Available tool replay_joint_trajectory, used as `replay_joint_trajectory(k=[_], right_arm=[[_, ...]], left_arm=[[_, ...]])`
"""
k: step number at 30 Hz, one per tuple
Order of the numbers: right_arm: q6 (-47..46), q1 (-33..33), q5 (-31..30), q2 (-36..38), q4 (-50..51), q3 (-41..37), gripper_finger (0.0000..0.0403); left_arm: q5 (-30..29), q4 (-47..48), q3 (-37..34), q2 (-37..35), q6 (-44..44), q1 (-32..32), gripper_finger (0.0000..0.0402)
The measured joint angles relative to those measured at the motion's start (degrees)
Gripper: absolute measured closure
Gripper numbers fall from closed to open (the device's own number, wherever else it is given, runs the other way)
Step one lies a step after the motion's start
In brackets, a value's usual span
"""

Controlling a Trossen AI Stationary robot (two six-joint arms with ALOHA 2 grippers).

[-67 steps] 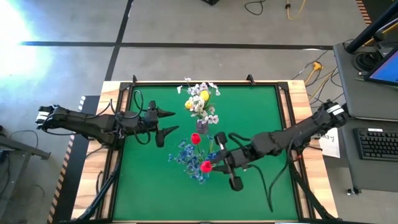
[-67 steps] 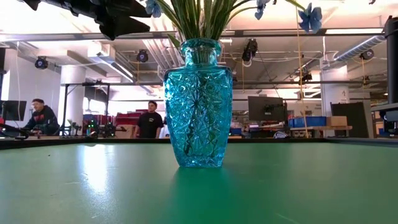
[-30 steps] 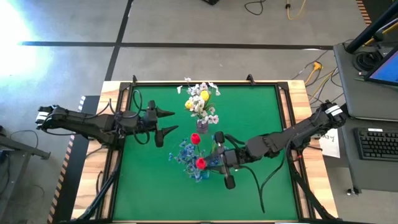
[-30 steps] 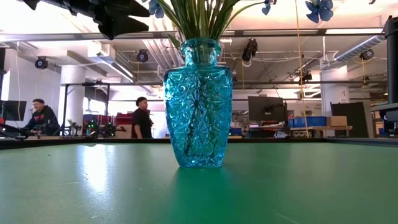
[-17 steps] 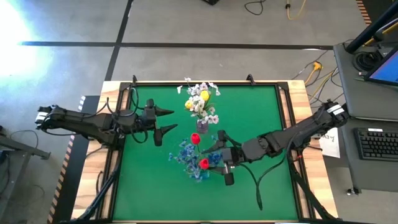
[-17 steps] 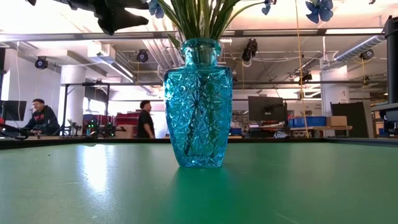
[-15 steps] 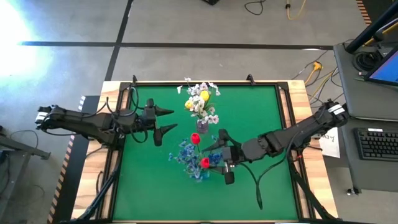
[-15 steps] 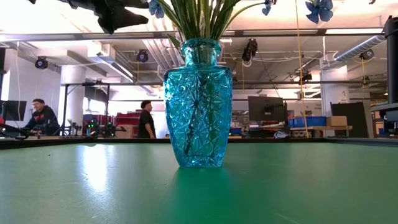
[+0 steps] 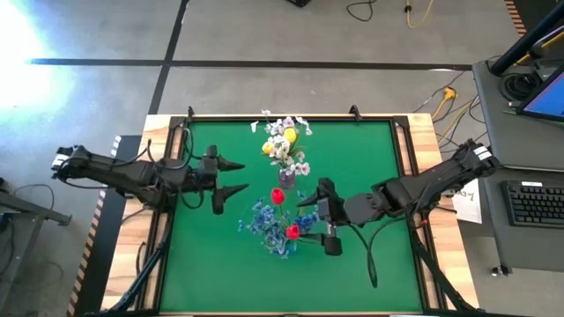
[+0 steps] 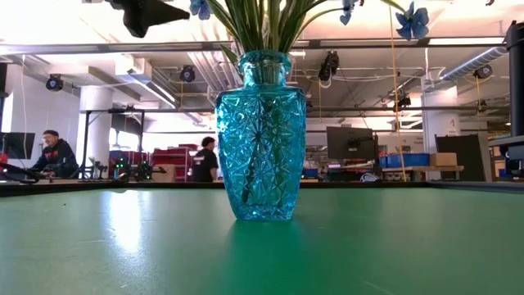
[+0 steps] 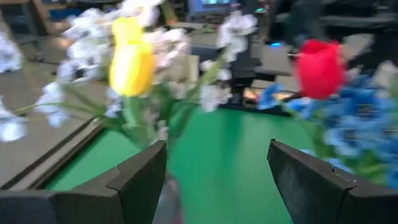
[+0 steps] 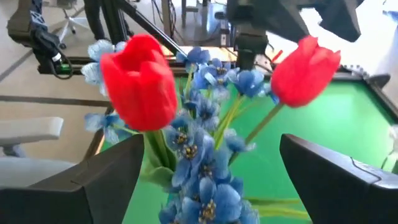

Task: Sort flowers into vase by color
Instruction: Return to Home Position

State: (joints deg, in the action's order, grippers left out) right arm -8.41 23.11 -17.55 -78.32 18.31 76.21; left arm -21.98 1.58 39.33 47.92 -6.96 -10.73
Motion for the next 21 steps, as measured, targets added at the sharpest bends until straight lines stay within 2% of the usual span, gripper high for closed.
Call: replay_joint_trajectory(k=[4,9,13,17,21], right_arm=[[-1.38,0.00,-0.38,0.02,5.22,1.43,0.0034],[2.33,0.18,0.11,1.64,5.48,1.42,0.0034],[7.61,0.26,4.17,5.41,5.29,1.15,0.0034],[12.41,0.26,6.13,8.33,2.42,-0.14,0.0034],[12.96,0.26,6.07,9.10,0.28,-0.97,0.0034]], left_arm=[[-1.69,-0.50,-0.46,-0.20,-0.16,-4.19,0.0134],[-11.85,-2.97,-3.71,-0.79,-0.79,-11.52,0.0134],[-17.86,-3.37,-5.85,-2.47,-0.28,-16.44,0.0134],[-21.34,-3.38,-8.49,-5.00,-0.92,-18.22,0.0134],[-21.66,-3.23,-11.50,-8.84,-0.18,-18.22,0.0134]])
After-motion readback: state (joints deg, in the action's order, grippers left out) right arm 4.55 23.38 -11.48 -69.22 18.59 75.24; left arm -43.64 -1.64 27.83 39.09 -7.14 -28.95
